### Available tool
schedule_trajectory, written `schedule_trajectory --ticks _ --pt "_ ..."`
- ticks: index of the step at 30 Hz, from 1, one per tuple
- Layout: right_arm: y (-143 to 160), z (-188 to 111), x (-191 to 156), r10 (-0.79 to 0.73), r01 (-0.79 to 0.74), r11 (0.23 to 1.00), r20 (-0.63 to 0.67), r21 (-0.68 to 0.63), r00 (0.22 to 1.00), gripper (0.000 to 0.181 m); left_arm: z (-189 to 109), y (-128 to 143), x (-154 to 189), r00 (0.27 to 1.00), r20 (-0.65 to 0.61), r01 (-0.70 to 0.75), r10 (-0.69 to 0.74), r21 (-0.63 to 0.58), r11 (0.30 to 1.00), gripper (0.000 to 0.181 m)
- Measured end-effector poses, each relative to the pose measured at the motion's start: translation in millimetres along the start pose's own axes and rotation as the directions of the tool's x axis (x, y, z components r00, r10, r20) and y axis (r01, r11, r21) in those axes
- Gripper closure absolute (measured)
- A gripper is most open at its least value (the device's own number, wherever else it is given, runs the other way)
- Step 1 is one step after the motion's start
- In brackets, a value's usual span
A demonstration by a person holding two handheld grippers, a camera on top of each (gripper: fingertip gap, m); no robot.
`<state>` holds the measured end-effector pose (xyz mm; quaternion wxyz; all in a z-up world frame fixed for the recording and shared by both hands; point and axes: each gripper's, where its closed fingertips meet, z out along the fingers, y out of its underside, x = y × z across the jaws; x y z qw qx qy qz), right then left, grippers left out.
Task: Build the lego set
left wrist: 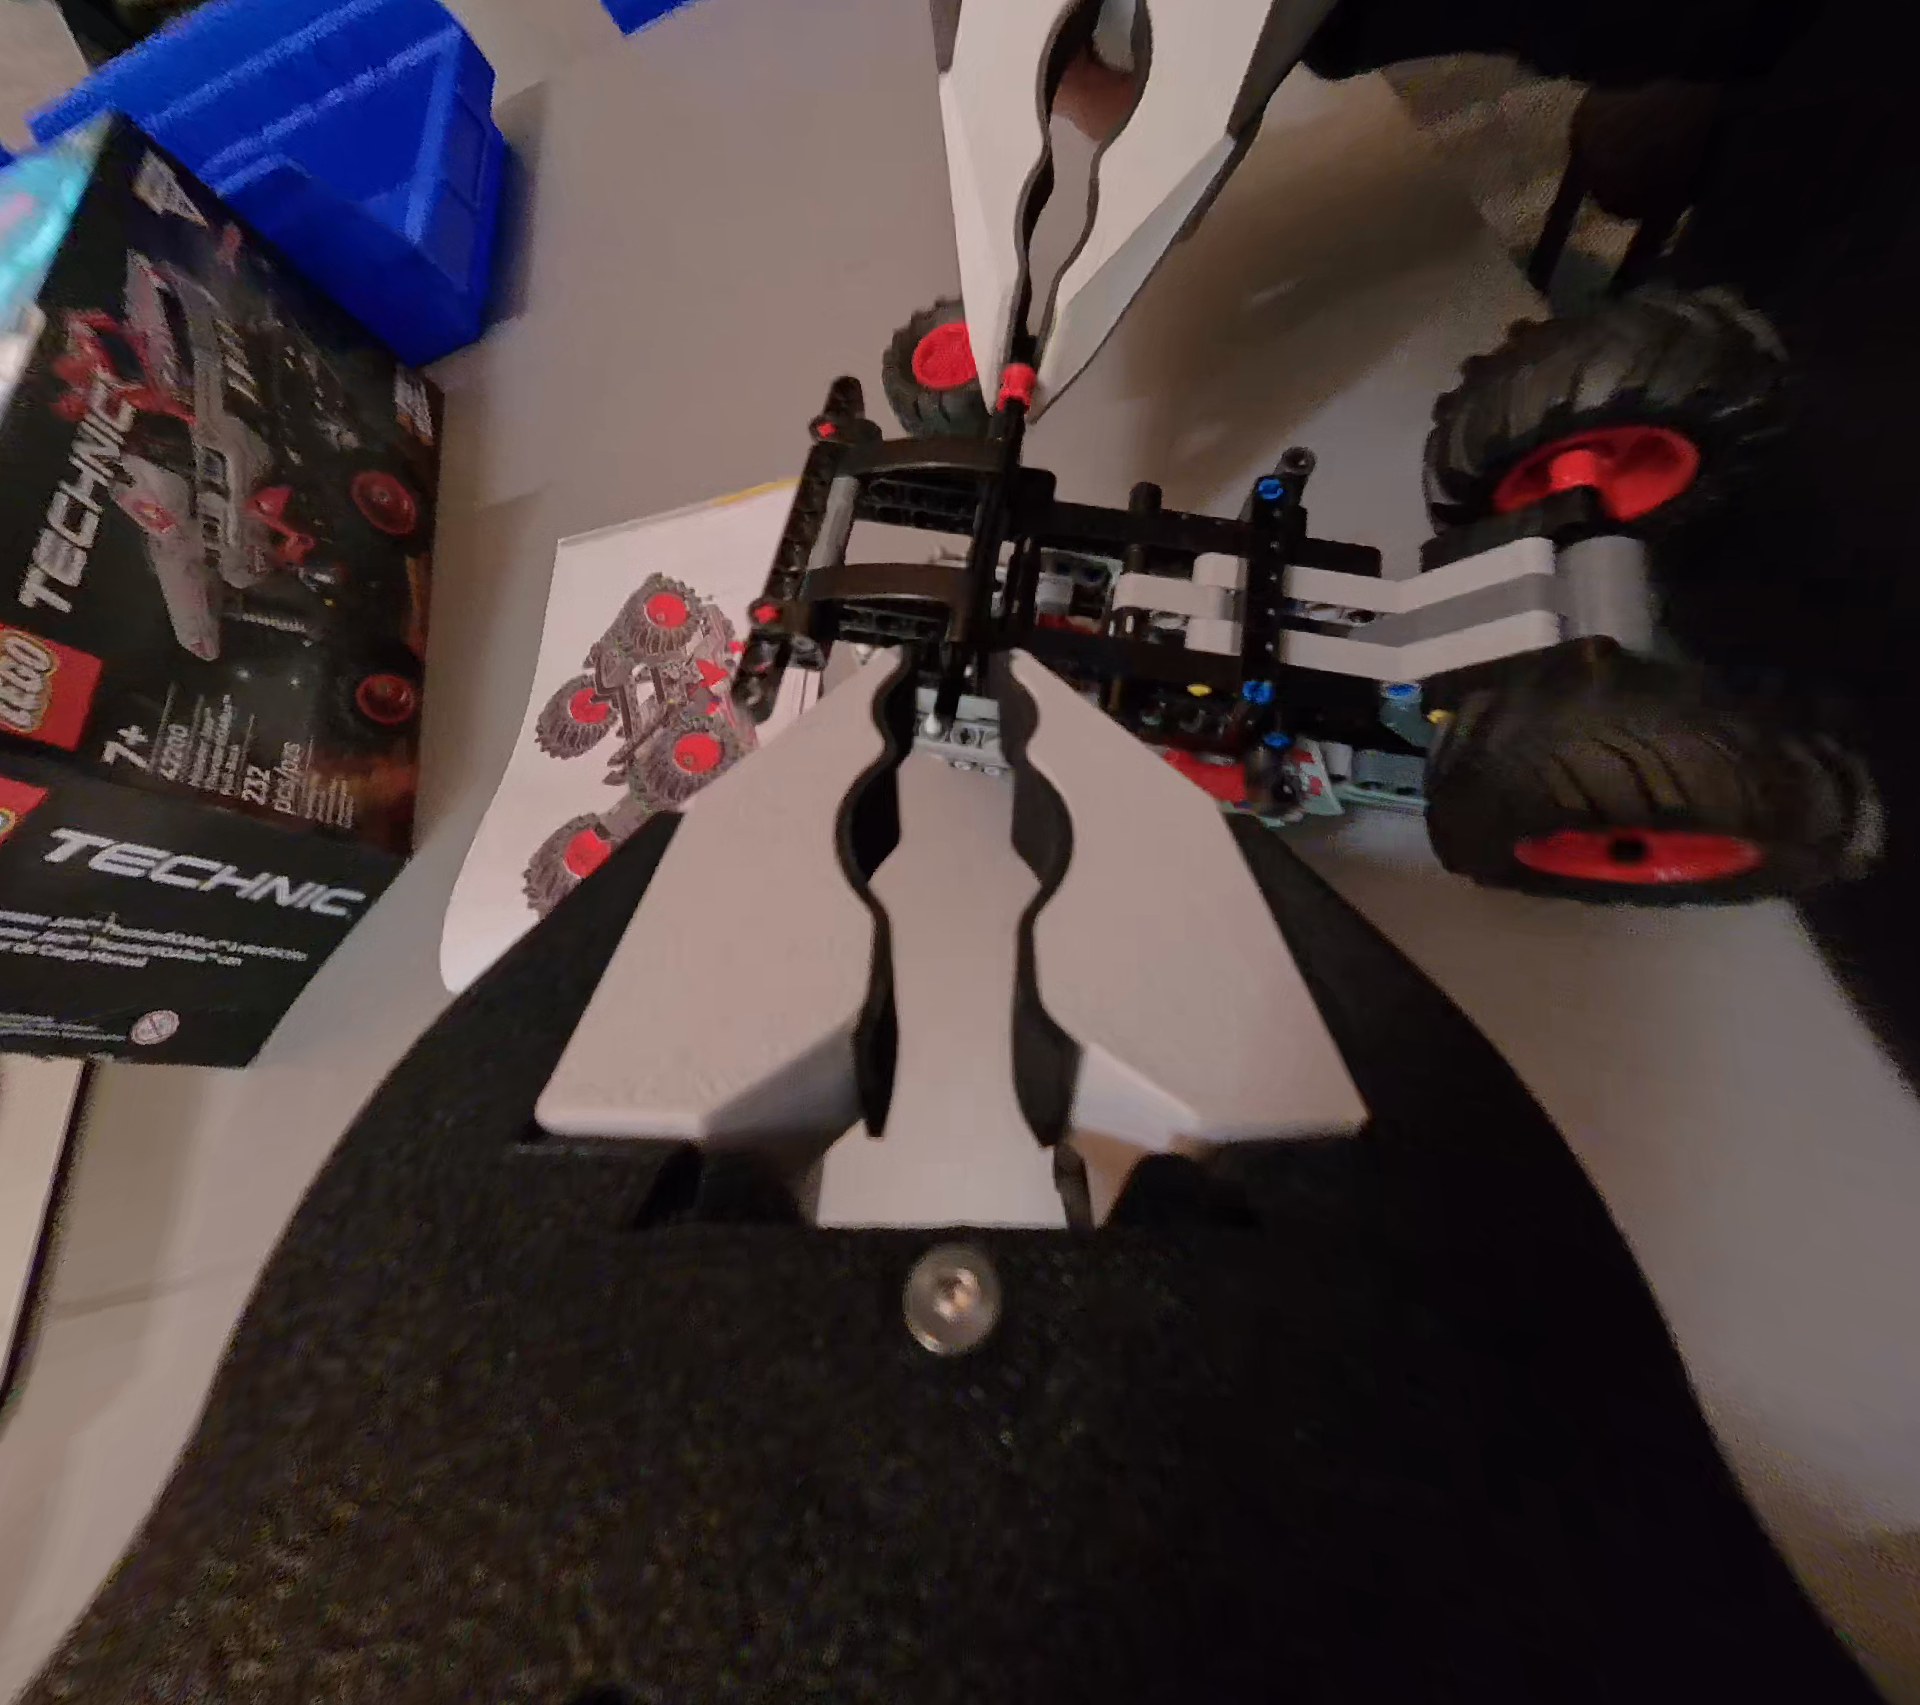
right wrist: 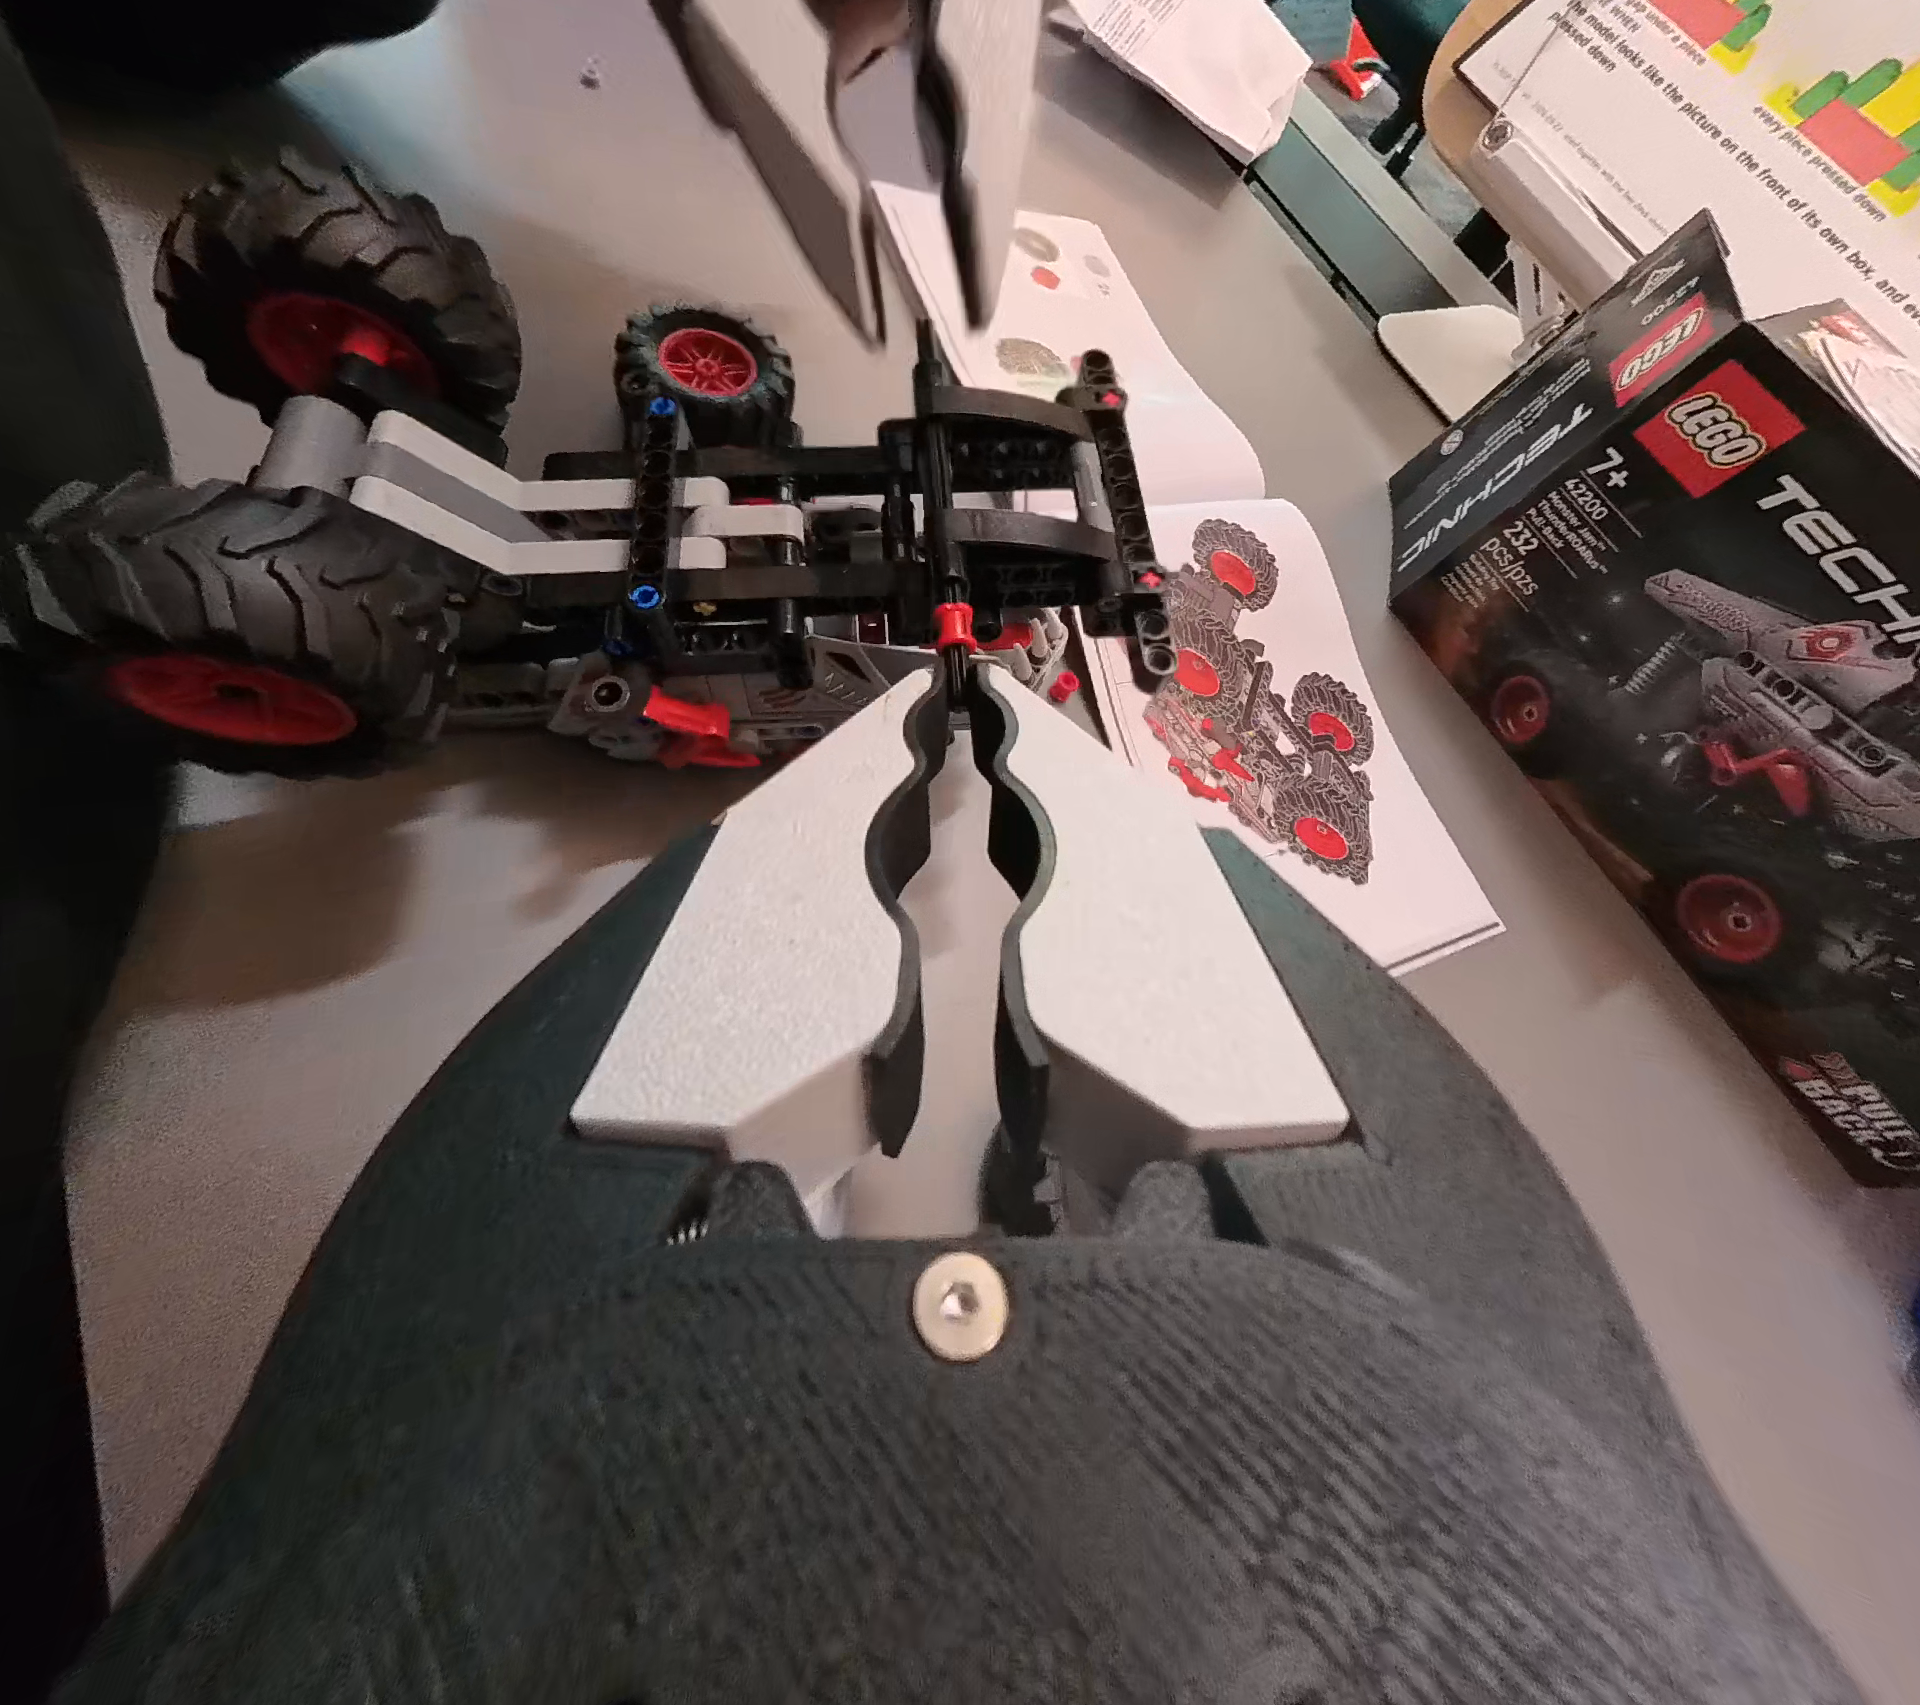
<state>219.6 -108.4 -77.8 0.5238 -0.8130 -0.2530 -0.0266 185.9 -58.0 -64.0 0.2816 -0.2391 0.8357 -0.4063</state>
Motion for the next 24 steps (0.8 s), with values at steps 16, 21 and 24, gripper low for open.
schedule_trajectory --ticks 16,21,24 --pt "-2 1 -1 0.037 -0.037 0.999 0.016 0.02 0.999 0.179 73 72 -37 0.879 -0.473 -0.17 0.062 -0.188 0.967 0.163" --pt "-1 0 -1 0.044 -0.044 0.999 0.021 0.027 0.999 0.179 88 80 -34 0.873 -0.481 -0.21 0.078 -0.227 0.951 0.169" --pt "0 0 -1 0.039 -0.039 0.999 0.024 0.027 0.999 0.179 89 81 -35 0.888 -0.455 -0.198 0.073 -0.233 0.952 0.176"
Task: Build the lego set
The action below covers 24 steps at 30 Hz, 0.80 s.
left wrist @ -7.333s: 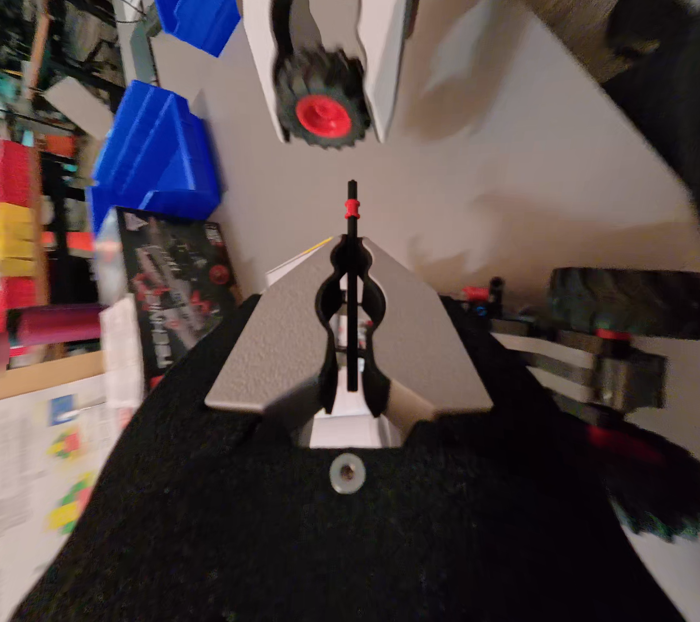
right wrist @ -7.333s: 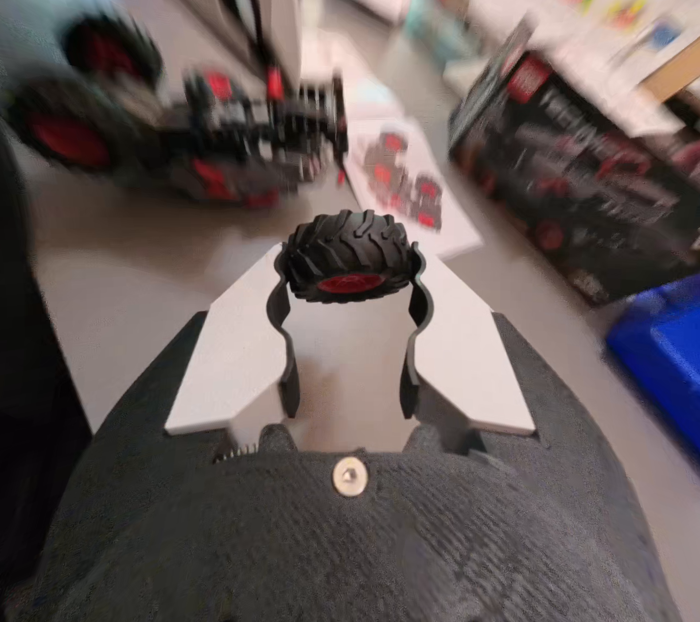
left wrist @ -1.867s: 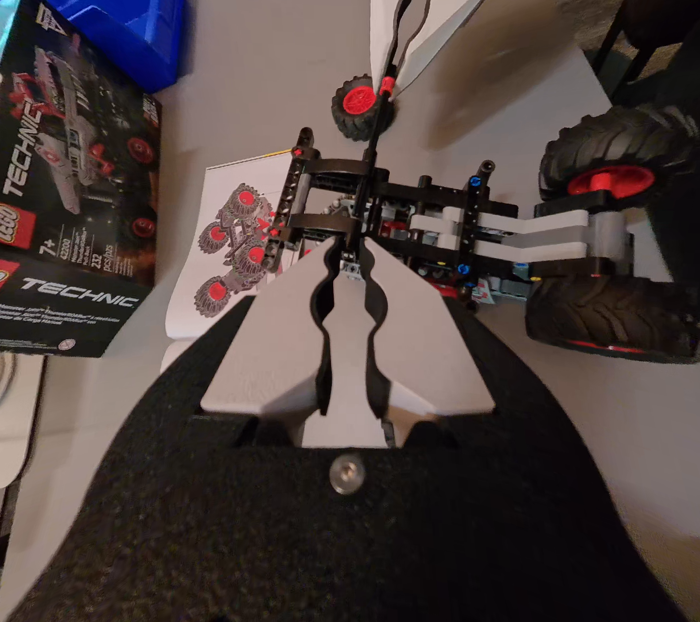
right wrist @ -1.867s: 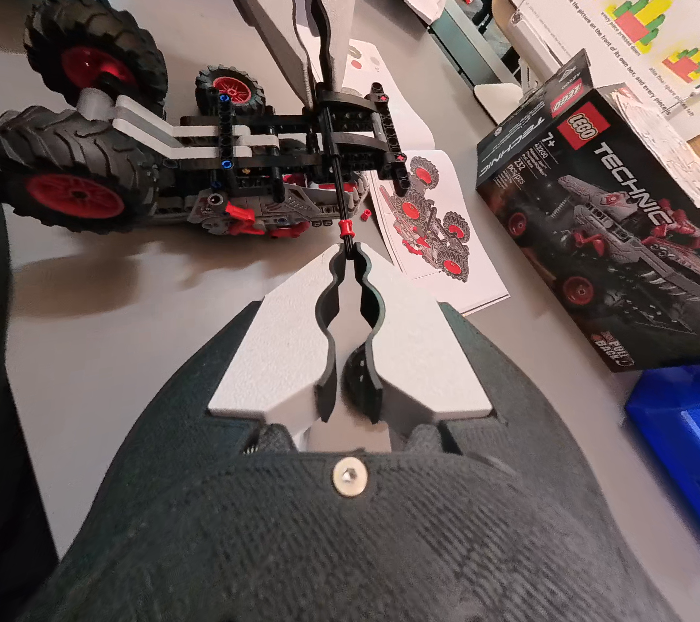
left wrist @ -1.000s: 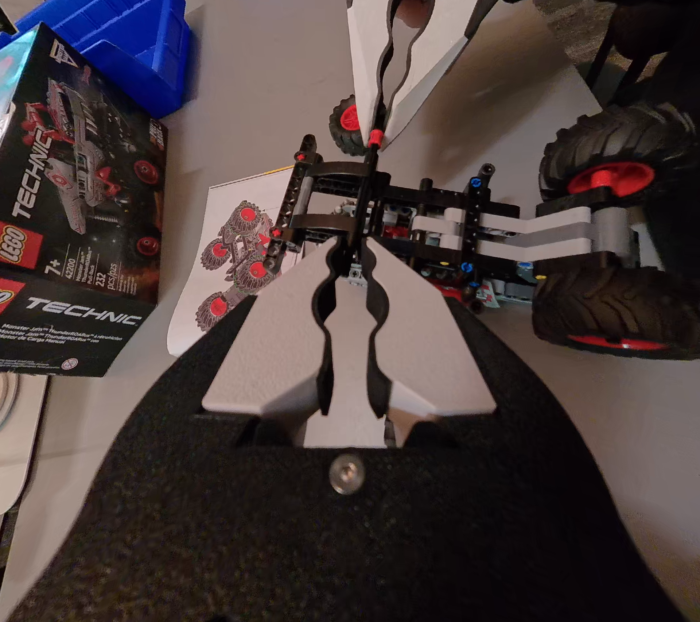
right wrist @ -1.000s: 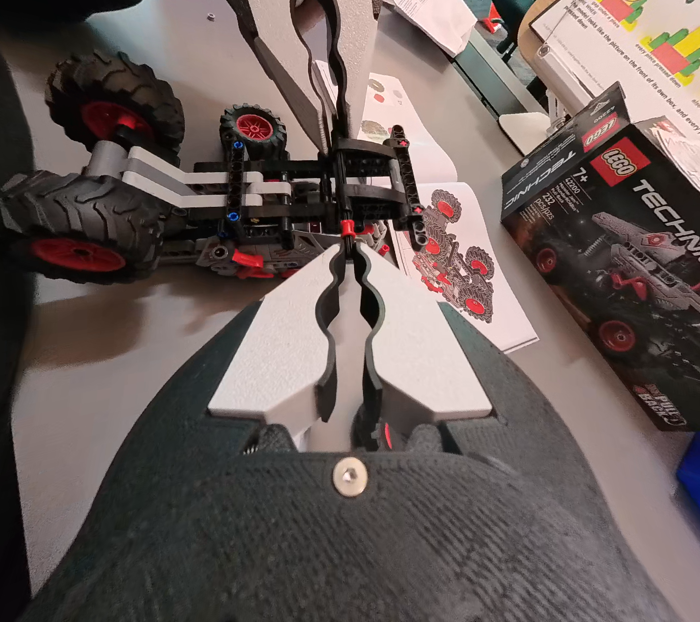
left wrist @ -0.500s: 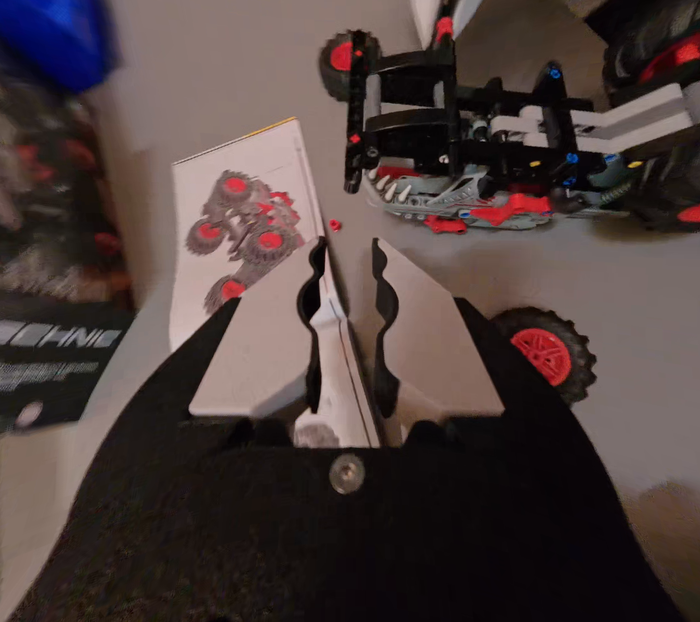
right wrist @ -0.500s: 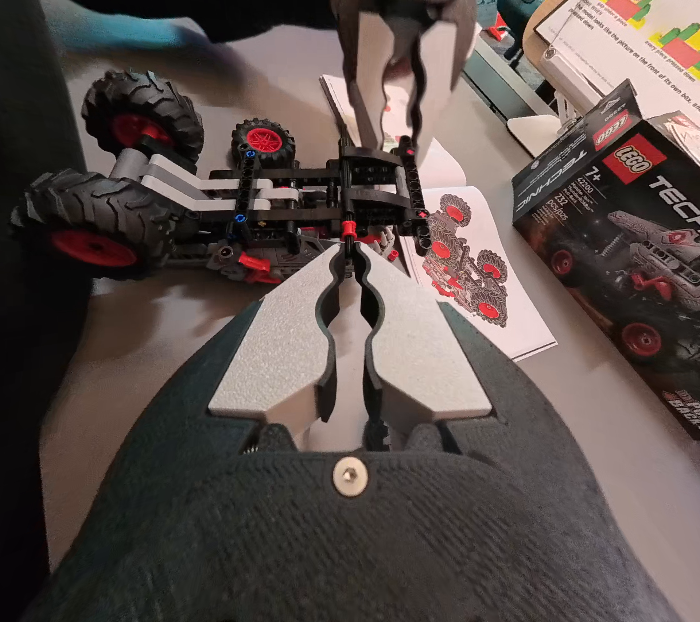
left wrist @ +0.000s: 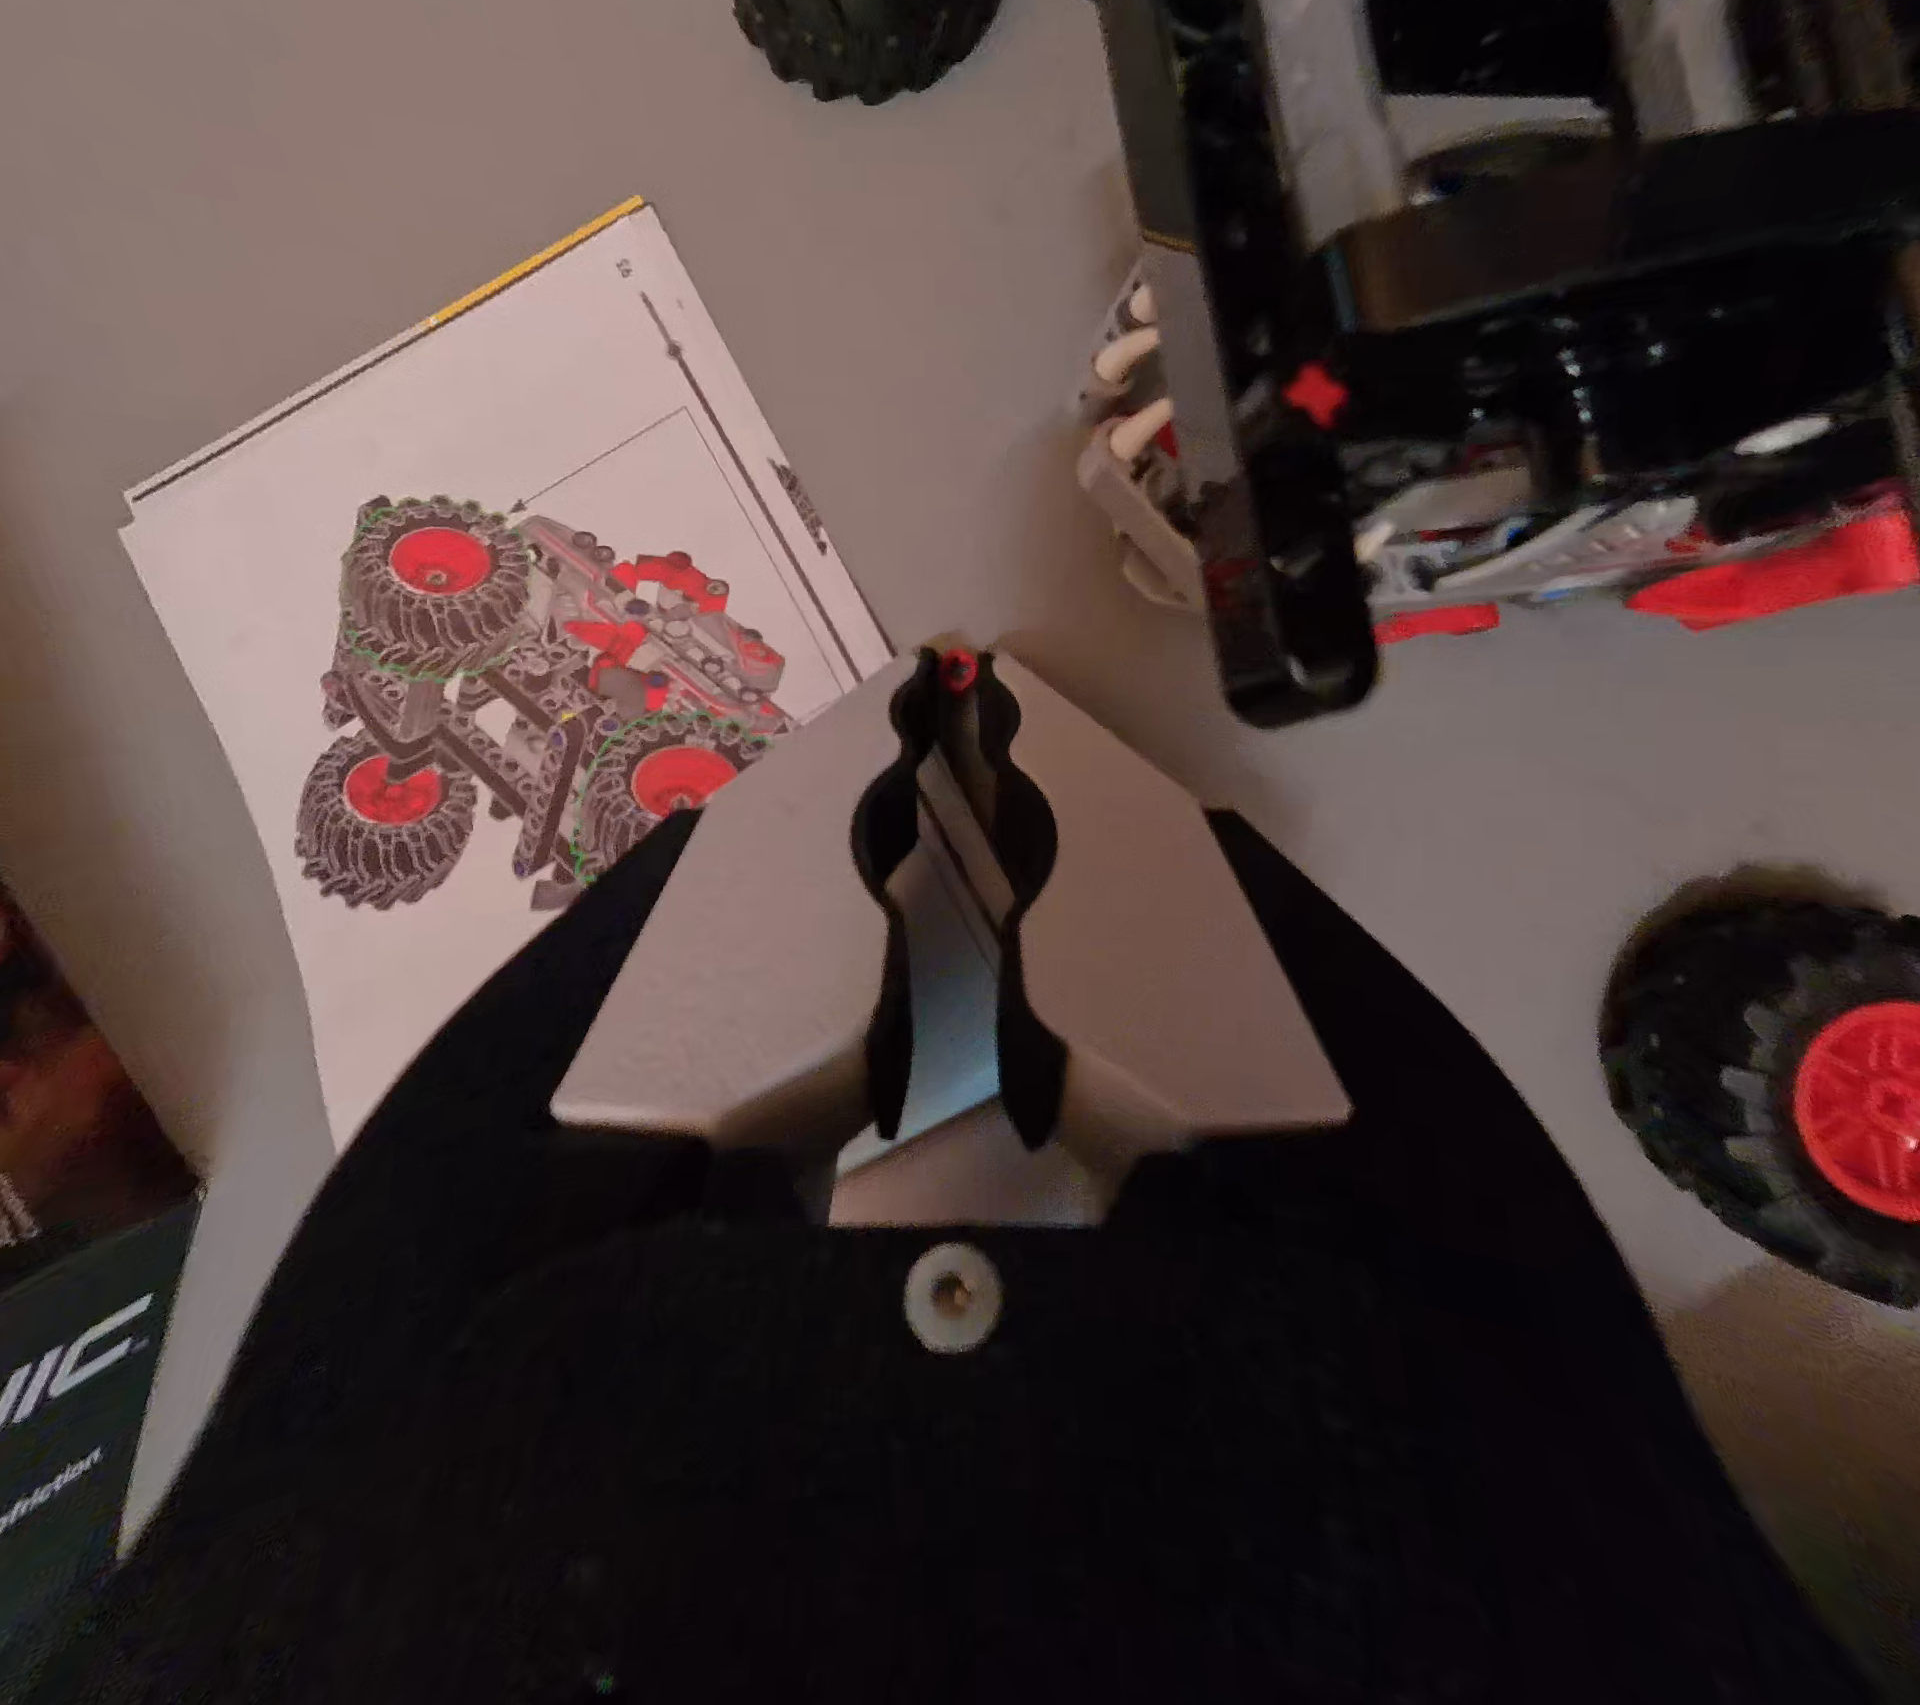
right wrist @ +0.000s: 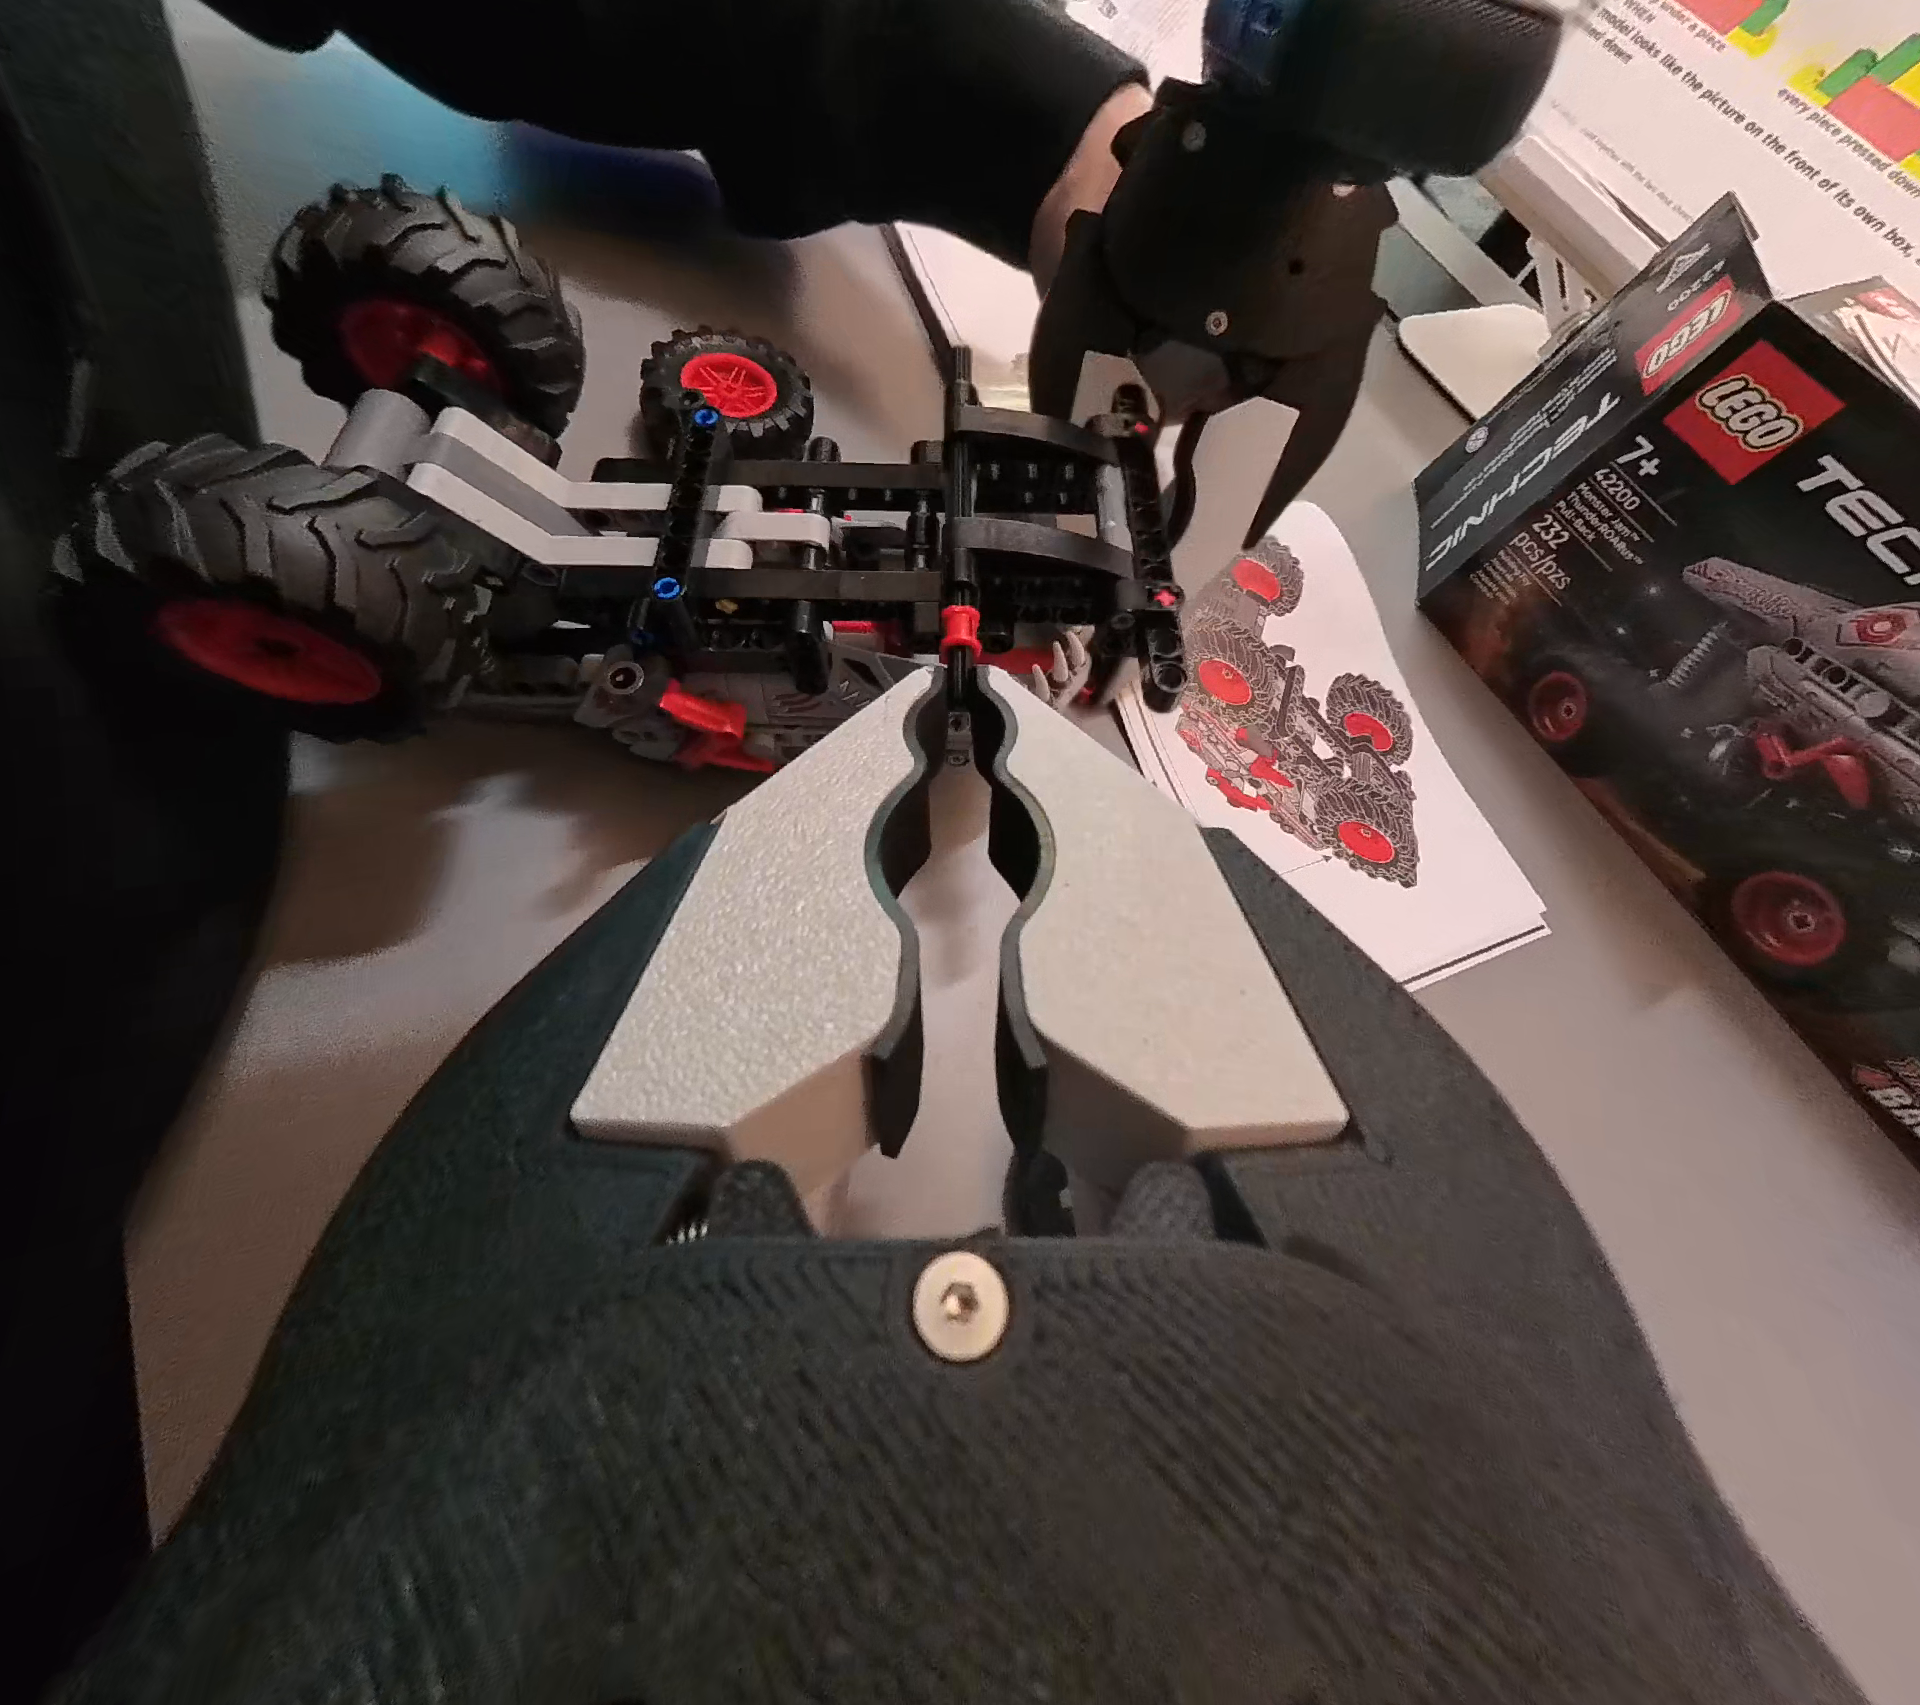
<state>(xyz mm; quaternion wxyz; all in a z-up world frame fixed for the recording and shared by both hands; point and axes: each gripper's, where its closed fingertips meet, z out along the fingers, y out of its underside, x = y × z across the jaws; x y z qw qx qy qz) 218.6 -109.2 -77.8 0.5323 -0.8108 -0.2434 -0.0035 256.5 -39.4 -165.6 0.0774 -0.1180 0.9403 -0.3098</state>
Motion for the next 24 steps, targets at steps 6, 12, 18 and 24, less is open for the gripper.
schedule_trajectory --ticks 6,12,18,24 --pt "5 1 1 -0.016 0.016 1.0 -0.007 -0.027 1.0 0.175 -36 -7 -5 0.979 0.138 0.128 -0.149 0.154 0.98 0.177" --pt "3 -6 0 -0.01 0.009 1.0 -0.029 -0.027 1.0 0.164 -98 -21 14 0.872 0.17 0.32 -0.459 0.511 0.798 0.177" --pt "-6 -17 6 -0.028 0.023 0.998 -0.098 -0.057 0.995 0.154 -120 -48 50 0.798 0.034 0.392 -0.601 0.728 0.562 0.177" --pt "-68 -29 8 -0.053 0.072 0.993 -0.183 0.095 0.982 0.159 -154 -110 70 0.805 -0.121 0.36 -0.581 0.878 0.315 0.177"
